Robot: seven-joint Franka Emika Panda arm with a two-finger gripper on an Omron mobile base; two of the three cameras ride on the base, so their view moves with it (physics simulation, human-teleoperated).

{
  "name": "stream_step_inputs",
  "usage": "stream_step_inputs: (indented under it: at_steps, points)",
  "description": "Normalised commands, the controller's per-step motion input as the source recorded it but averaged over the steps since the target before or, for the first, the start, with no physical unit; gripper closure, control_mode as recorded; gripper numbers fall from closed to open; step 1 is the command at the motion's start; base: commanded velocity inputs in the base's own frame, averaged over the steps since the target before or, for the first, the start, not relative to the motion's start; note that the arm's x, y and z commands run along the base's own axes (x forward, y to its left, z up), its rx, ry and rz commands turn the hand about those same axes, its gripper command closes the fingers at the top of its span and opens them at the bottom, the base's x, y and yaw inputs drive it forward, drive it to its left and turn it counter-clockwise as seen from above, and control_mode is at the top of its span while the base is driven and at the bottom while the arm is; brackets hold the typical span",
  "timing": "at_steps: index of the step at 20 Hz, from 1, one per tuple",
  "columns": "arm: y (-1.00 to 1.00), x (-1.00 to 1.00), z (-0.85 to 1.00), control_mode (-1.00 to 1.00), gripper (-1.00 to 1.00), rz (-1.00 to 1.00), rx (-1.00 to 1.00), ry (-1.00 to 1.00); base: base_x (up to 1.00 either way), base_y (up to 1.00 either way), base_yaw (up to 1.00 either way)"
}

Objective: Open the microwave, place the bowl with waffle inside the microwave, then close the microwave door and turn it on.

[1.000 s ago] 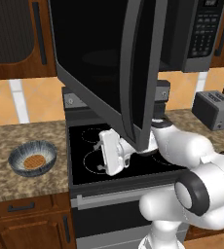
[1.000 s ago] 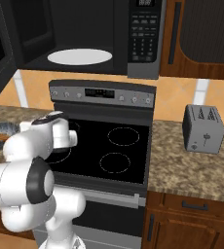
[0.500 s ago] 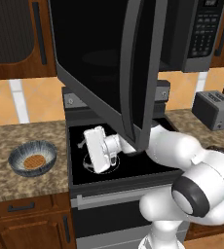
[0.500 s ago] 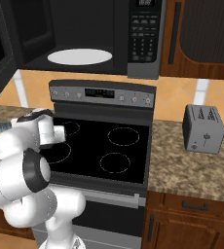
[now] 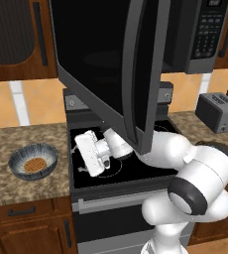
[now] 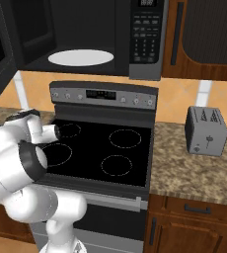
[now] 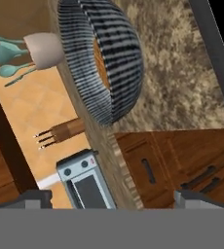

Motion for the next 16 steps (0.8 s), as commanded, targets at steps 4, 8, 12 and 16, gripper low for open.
stream_step_inputs:
  at_steps: [4,8,12,16]
  points:
    - [0.24,0.33,-0.14,-1.0,-1.0,-0.13,0.0,0.0,0.0,0.0,0.0]
    - [0.54,0.56,-0.11,-1.0,-1.0,-0.19,-0.01,0.0,0.0,0.0,0.0]
    - [0.19,0.51,-0.12,-1.0,-1.0,-0.09,-0.04,0.0,0.0,0.0,0.0]
    - [0.07,0.29,-0.11,-1.0,-1.0,-0.04,-0.11,0.07,0.0,0.0,0.0]
